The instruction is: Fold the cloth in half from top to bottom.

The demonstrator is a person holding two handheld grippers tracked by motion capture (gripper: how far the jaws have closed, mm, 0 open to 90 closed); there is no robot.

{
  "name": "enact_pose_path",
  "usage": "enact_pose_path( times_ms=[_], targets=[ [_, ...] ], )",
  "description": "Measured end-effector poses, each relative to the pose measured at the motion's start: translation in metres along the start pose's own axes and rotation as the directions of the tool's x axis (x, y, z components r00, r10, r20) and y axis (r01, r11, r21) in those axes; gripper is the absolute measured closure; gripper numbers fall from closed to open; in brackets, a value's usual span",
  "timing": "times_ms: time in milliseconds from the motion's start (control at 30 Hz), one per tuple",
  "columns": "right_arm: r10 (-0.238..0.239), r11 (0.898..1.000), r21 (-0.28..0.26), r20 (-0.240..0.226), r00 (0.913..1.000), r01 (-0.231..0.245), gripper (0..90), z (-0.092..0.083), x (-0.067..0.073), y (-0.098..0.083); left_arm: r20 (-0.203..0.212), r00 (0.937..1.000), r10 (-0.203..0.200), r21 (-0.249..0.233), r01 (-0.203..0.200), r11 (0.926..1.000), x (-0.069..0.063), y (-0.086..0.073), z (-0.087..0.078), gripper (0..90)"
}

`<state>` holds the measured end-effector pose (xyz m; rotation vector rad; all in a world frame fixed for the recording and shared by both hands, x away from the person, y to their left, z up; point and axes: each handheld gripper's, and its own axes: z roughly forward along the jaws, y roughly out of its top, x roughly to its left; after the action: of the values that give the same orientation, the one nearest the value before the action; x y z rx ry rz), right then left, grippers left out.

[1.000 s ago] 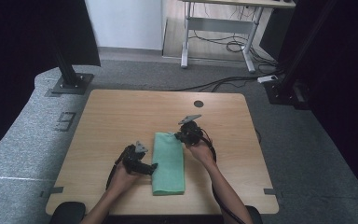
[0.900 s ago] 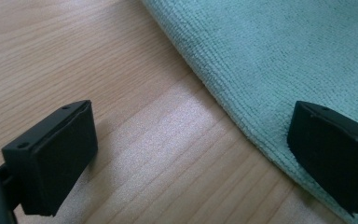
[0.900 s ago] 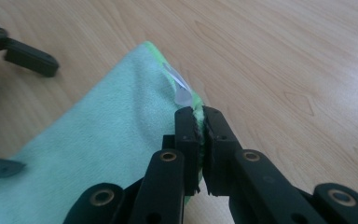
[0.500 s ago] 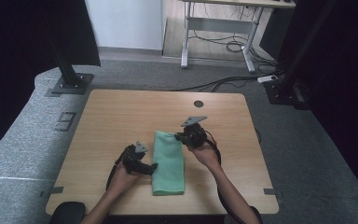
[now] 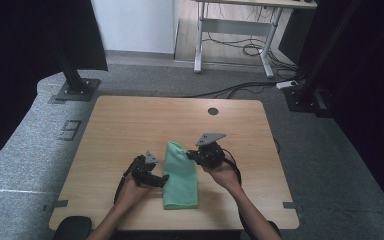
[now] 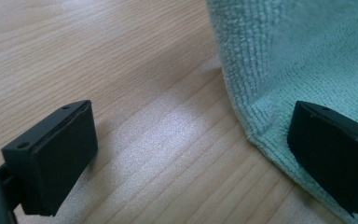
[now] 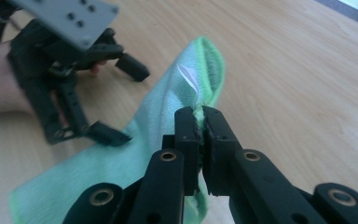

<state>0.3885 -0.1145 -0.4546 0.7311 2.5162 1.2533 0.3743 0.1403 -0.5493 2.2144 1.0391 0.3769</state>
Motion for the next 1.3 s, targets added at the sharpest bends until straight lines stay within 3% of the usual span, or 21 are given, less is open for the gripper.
enact_pose_path(
  times_ms=[500,867,1300],
  targets=[
    [0.002,1.000,0.018,-0.065,0.9979,-0.001,84.6,-0.007,0.022,-0.034,-0.001,1.0000,0.001,0.001,-0.001,1.0000,0.000,0.000,0.000,1.6],
    [0.004,0.997,0.079,-0.101,0.9949,0.004,84.2,0.003,0.035,-0.059,-0.001,1.0000,-0.001,-0.001,0.001,1.0000,0.000,0.000,0.000,1.6],
    [0.015,0.983,0.182,-0.120,0.9927,0.007,83.4,0.015,0.044,-0.084,0.002,1.0000,0.001,-0.001,-0.001,1.0000,0.000,0.000,0.000,1.6]
  ],
)
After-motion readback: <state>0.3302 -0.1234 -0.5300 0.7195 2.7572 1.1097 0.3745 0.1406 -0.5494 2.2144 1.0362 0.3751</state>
